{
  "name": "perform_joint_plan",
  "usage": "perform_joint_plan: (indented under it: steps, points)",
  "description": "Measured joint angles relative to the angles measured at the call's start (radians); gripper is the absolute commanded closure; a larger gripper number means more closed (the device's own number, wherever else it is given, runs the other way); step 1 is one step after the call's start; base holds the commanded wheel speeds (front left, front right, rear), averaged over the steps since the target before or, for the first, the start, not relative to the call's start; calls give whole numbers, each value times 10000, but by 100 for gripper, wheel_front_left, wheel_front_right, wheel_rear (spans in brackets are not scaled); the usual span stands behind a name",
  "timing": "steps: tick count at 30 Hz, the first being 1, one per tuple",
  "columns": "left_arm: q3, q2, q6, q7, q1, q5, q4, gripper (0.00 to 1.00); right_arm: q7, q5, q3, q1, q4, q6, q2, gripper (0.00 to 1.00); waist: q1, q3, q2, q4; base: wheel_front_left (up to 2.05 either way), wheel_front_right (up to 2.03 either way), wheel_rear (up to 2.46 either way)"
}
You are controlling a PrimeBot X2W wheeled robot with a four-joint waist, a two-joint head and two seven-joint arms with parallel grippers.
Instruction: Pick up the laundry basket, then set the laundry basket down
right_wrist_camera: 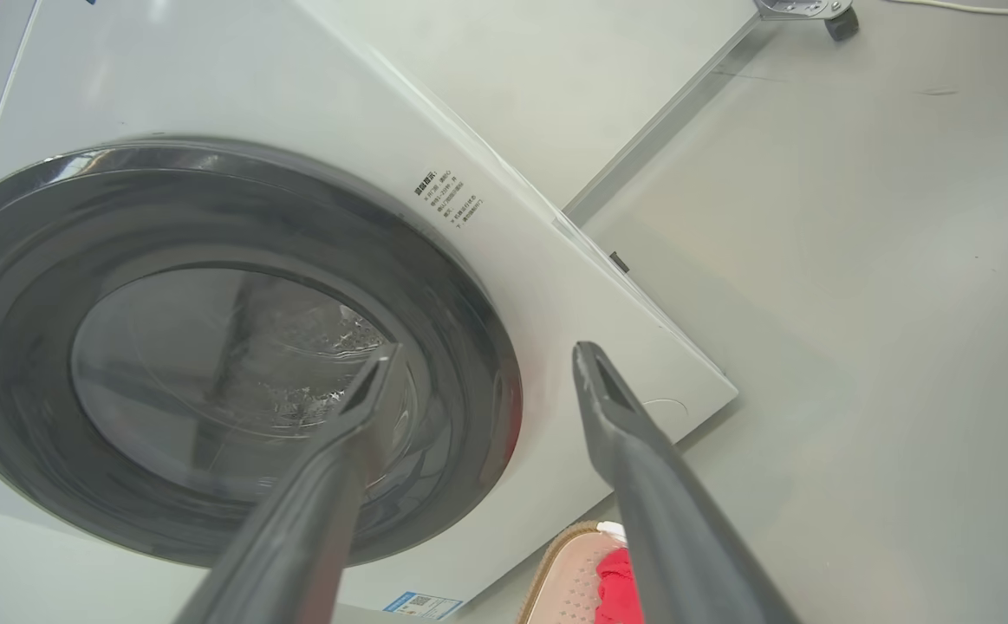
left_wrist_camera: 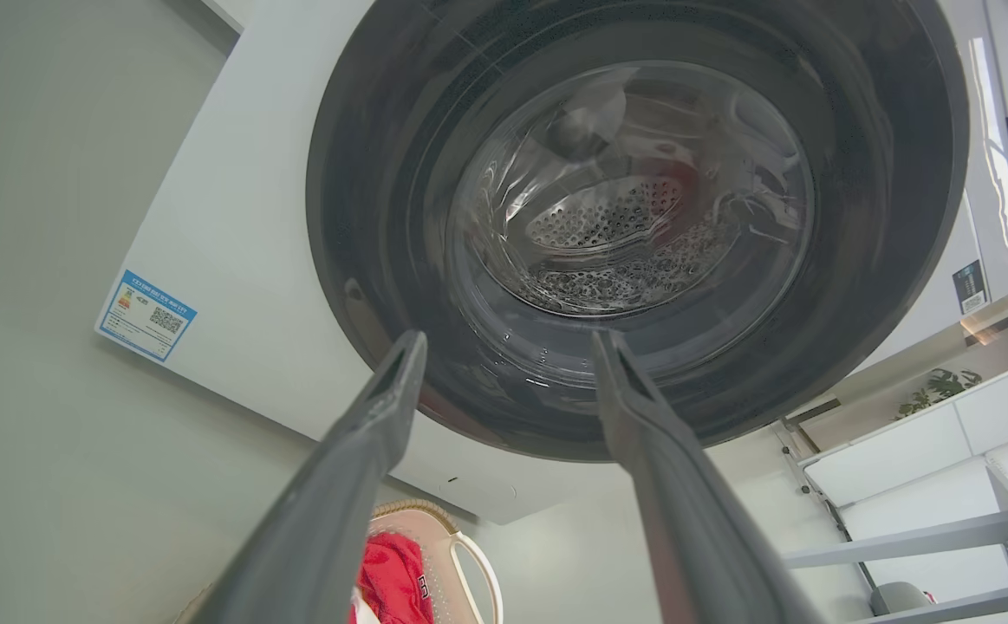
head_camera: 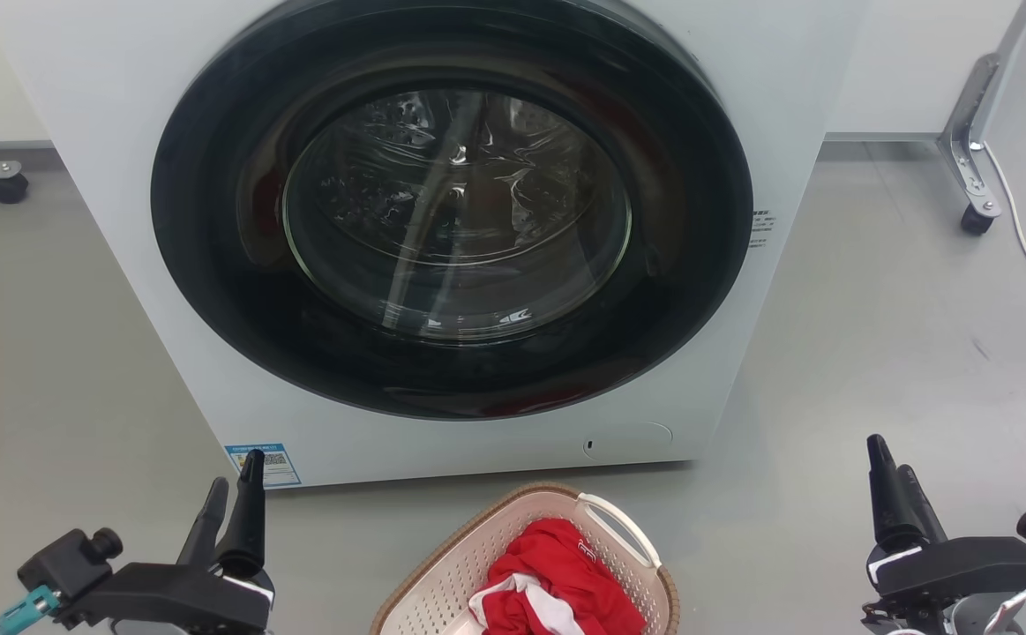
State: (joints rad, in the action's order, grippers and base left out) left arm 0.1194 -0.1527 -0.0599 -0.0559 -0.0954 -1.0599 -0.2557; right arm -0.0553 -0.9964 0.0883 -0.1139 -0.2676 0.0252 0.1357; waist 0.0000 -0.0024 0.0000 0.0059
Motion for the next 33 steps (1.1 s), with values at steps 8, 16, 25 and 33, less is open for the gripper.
perform_joint_plan:
  steps: [8,16,25,33]
  points:
    - [550,-257,174,-257,-60,1325,125,0,-261,1292,456,-1,71,-188,205,0,0,-27,0,14,0,0,0]
    - [1062,-445,408,-535,-119,2587,192,0,-533,2610,895,-10,128,-441,362,0,0,-34,-1,14,0,0,0]
    - [1511,-589,616,-880,-160,3659,176,0,-882,3986,1360,-21,119,-696,487,0,0,-32,0,-14,0,0,0]
    - [1735,-658,857,-1143,-186,4495,105,0,-1145,5039,1620,-33,98,-871,598,0,0,-32,0,-42,0,0,0]
